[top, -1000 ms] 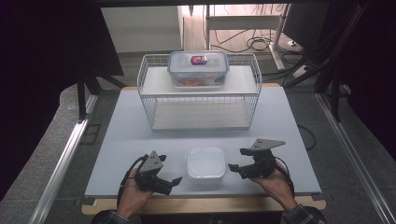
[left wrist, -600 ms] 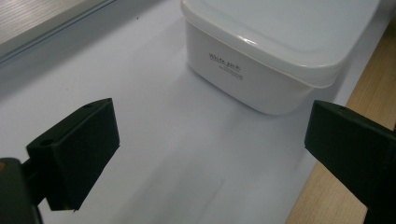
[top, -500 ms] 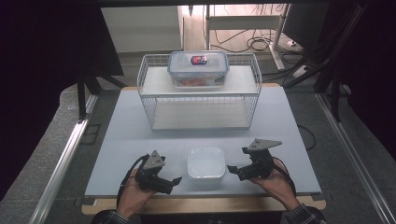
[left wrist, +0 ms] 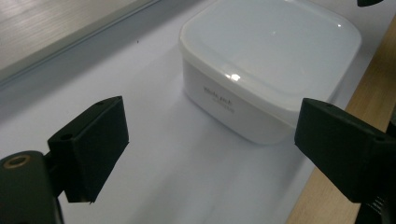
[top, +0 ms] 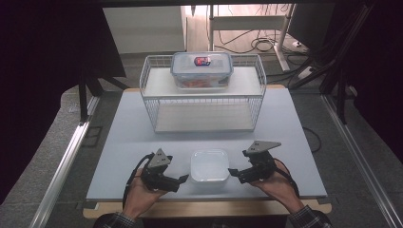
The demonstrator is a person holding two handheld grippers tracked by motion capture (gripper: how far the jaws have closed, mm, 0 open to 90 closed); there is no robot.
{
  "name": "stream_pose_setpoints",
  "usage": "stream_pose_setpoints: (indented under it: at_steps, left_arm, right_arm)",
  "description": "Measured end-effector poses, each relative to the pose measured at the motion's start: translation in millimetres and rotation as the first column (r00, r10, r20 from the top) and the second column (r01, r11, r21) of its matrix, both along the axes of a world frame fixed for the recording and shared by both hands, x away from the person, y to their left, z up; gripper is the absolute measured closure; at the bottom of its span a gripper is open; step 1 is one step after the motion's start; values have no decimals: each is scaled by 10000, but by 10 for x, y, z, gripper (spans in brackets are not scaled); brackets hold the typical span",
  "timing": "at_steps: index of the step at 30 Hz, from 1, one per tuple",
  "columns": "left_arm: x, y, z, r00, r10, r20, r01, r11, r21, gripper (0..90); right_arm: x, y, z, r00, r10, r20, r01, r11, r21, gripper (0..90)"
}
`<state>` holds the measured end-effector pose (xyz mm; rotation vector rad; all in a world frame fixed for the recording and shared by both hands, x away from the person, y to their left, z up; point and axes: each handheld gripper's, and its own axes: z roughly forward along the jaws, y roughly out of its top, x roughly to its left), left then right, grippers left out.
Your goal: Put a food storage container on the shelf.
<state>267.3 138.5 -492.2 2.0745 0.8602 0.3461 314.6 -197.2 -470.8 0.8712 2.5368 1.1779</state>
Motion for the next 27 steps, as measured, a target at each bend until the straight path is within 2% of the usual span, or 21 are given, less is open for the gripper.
stream_pose_setpoints:
  at_steps: [2,7,10,12,14,16,18,19,22,23,25,27]
  left_arm:
    - [26,-43,25,10000,-76,59,77,10000,-42,106]
    - [126,-107,62,9998,-203,31,203,9994,-274,128]
    - [195,-116,52,9995,-207,-226,188,9966,-804,138]
    - [249,-136,38,9989,-195,-418,151,9945,-1038,133]
    - [309,-186,8,9969,-163,-771,78,9940,-1092,102]
    - [347,-248,-31,9945,-369,-979,276,9951,-948,94]
    - [361,-325,-76,9908,-540,-1244,453,9964,-720,80]
    - [361,-347,-93,9887,-638,-1360,531,9953,-809,79]
    - [362,-353,-108,9800,-851,-1800,658,9917,-1102,91]
    - [361,-347,-115,9752,-969,-1989,722,9892,-1278,106]
    - [349,-345,-137,9637,-1089,-2436,729,9856,-1524,126]
    - [311,-337,-131,9576,-982,-2710,564,9858,-1580,141]
  right_arm:
    - [13,15,19,10000,46,-46,-46,9999,-154,149]
    - [37,73,41,9998,-26,-209,25,10000,-43,207]
    - [67,100,26,9993,108,-349,-100,9997,227,227]
    - [95,125,11,9975,202,-676,-169,9986,496,228]
    - [121,158,-13,9965,300,-777,-258,9981,553,220]
    - [145,195,-54,9957,343,-865,-306,9986,437,195]
    - [164,225,-103,9926,414,-1145,-378,9987,340,179]
    - [168,234,-126,9912,460,-1239,-427,9987,288,168]
    - [175,238,-147,9841,518,-1701,-428,9975,563,177]
    - [172,235,-149,9824,584,-1774,-485,9970,595,194]
    - [165,238,-154,9725,821,-2181,-665,9947,778,237]
    - [137,245,-154,9671,884,-2383,-720,9944,767,242]
